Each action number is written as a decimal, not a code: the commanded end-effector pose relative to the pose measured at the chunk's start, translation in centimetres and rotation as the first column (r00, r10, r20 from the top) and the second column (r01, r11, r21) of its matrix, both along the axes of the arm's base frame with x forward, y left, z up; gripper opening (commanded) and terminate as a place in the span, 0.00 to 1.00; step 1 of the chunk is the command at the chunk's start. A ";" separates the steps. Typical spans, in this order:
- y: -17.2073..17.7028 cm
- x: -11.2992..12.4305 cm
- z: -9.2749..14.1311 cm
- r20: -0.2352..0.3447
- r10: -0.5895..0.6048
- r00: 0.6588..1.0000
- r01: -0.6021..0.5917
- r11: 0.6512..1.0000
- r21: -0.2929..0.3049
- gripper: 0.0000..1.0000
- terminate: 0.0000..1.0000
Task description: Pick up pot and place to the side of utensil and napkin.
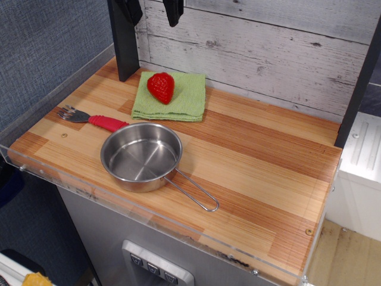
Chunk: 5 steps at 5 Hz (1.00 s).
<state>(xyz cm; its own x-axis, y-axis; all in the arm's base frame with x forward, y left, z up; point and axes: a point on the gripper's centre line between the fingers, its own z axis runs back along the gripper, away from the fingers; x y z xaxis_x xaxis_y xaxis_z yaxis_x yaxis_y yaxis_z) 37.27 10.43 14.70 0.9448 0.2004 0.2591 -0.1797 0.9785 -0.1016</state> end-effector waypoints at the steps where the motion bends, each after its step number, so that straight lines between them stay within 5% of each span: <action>1: 0.0 0.0 0.0 0.000 0.000 1.000 0.000 1.000 0.000 1.00 0.00; 3: -1.5 -0.7 -1.1 0.043 0.120 0.992 -0.120 0.993 -0.022 1.00 0.00; 5: -5.0 -2.5 -2.3 0.028 0.377 0.926 -0.375 0.925 -0.068 1.00 0.00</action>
<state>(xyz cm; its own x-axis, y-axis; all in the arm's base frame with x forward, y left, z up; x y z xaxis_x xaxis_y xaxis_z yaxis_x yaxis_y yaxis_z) 34.25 4.97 10.25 0.7974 0.5639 0.2146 -0.5443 0.8258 -0.1476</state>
